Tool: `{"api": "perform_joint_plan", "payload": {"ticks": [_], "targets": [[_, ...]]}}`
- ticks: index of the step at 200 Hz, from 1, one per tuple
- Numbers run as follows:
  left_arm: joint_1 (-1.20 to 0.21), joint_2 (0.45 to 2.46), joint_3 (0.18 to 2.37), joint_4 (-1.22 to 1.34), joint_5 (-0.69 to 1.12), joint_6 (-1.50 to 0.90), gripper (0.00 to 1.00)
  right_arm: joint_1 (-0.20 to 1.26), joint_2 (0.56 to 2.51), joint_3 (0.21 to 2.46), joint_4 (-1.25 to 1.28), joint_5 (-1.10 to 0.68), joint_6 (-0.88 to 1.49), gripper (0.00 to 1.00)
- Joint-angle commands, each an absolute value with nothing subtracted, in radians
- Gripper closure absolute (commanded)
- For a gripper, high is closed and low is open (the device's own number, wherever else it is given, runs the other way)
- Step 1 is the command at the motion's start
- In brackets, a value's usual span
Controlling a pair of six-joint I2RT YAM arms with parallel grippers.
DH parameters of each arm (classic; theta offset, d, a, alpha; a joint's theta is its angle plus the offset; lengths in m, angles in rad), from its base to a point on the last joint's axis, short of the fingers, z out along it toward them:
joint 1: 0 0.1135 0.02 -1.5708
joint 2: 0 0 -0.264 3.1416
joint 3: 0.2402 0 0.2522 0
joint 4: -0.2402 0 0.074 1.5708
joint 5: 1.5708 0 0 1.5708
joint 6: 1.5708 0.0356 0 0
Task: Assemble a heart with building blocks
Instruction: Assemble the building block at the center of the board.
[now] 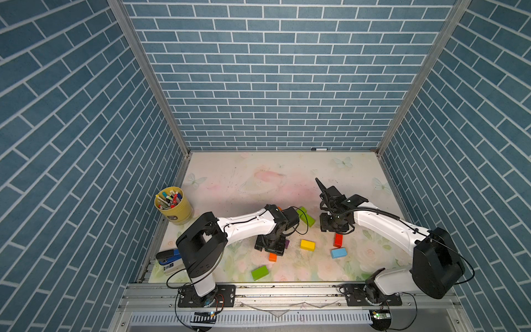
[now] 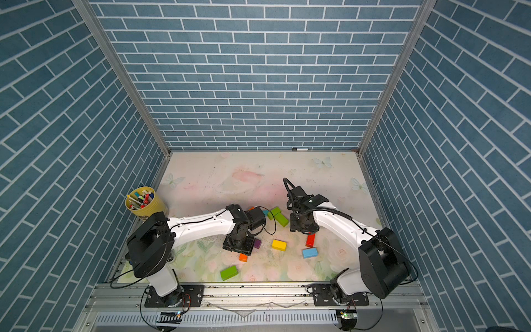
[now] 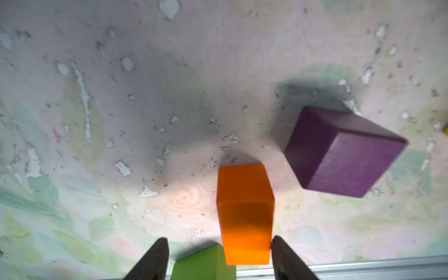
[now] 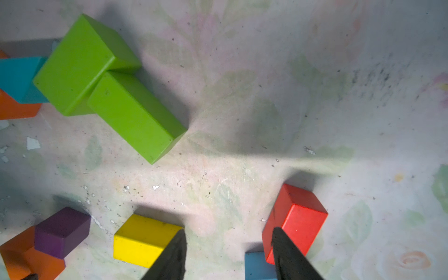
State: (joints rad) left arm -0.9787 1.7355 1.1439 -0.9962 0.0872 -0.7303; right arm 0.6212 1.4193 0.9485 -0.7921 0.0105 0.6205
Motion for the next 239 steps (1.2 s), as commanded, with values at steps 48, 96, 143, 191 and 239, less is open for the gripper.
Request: {"api": "perform_joint_plan", "payload": {"ticks": [48, 96, 143, 191, 239], "targets": [[-0.984, 1.783, 1.144, -0.978, 0.063, -0.694, 0.54, 0.617, 1.404, 0.940, -0.810, 0.017, 0.618, 0.59], [-0.917, 1.772, 1.161, -0.975, 0.004, -0.623, 0.76, 0.616, 1.403, 0.957, -0.818, 0.023, 0.626, 0.70], [-0.795, 1.819, 1.287, -0.932, 0.032, -0.472, 0.79, 0.616, 1.436, 1.005, -0.826, 0.032, 0.630, 0.71], [-0.770, 1.920, 1.370, -0.919, 0.031, -0.402, 0.46, 0.615, 1.422, 1.005, -0.827, 0.037, 0.644, 0.71], [-0.765, 1.954, 1.409, -0.935, 0.005, -0.356, 0.66, 0.614, 1.415, 1.013, -0.838, 0.039, 0.638, 0.71]]}}
